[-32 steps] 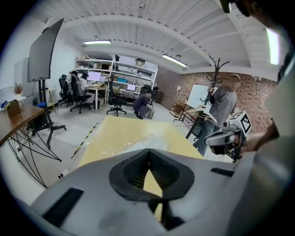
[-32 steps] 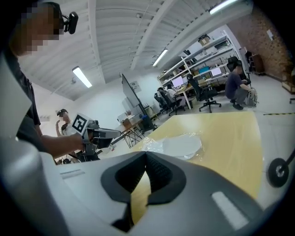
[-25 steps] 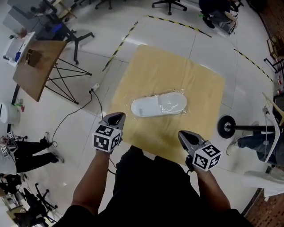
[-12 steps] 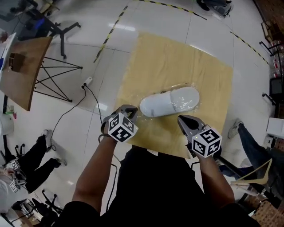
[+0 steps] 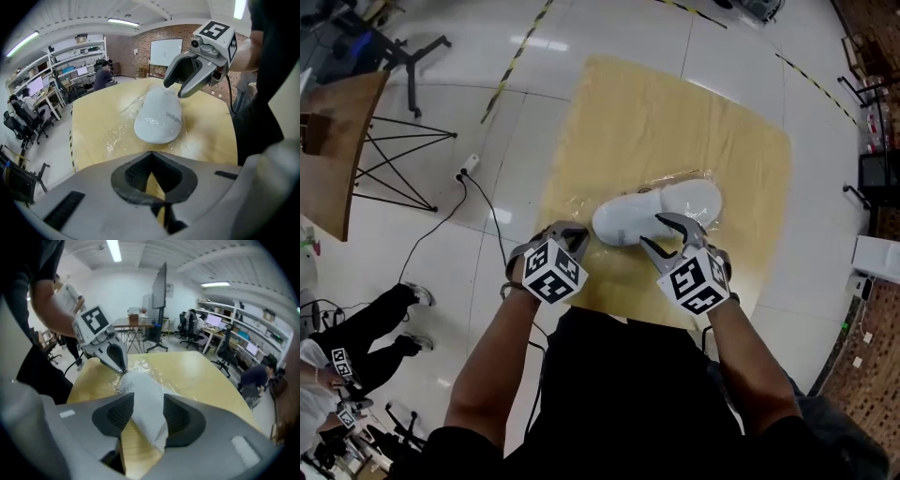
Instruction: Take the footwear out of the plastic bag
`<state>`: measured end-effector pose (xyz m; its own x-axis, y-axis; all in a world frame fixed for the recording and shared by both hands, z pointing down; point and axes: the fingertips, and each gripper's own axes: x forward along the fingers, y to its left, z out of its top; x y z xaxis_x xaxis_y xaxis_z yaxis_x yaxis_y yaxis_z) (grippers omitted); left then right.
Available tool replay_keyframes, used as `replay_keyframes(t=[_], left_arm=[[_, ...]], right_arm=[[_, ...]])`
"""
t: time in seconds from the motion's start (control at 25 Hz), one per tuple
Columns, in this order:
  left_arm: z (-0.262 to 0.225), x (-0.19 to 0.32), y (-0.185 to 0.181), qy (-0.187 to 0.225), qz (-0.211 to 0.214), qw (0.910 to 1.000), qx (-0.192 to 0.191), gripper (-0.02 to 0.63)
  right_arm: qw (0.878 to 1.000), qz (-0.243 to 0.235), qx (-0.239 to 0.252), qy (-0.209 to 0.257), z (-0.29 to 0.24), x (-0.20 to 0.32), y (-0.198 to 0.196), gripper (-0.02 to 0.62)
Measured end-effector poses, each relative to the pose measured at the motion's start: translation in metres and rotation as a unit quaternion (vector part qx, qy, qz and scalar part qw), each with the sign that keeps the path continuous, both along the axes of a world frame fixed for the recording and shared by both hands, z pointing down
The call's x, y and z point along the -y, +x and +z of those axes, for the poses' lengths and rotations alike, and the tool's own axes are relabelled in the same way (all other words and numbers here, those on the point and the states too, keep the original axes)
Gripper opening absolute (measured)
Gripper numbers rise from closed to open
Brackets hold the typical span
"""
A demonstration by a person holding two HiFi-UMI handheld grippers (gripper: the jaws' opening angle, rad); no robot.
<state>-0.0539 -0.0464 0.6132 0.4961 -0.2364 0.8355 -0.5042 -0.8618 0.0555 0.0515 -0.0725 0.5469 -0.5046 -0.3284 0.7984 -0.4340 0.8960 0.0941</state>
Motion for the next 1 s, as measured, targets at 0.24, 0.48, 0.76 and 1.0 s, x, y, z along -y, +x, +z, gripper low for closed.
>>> replay_keyframes(t=[0.24,0.48,0.76,1.0], left_arm=[[-0.001,0.001,0.002,-0.014,-0.016,0.9997,-0.008,0.008],[-0.002,0.003,-0.004,-0.025,-0.039,0.9989,-0.010,0.008],[0.000,0.002,-0.008,-0.034,-0.043,0.9985,0.005,0.008],[0.000,0.002,-0.017,-0.043,-0.053,0.9975,0.021,0.008]], right_arm=[[0.996,-0.068,-0.042,-0.027,0.038,-0.005,-0.029,0.190],[0.998,-0.048,-0.022,-0.027,0.028,-0.005,-0.021,0.066],[0.999,-0.034,0.014,-0.010,0.008,-0.010,-0.020,0.043],[0.998,-0.049,0.044,-0.013,-0.012,-0.025,-0.025,0.049]])
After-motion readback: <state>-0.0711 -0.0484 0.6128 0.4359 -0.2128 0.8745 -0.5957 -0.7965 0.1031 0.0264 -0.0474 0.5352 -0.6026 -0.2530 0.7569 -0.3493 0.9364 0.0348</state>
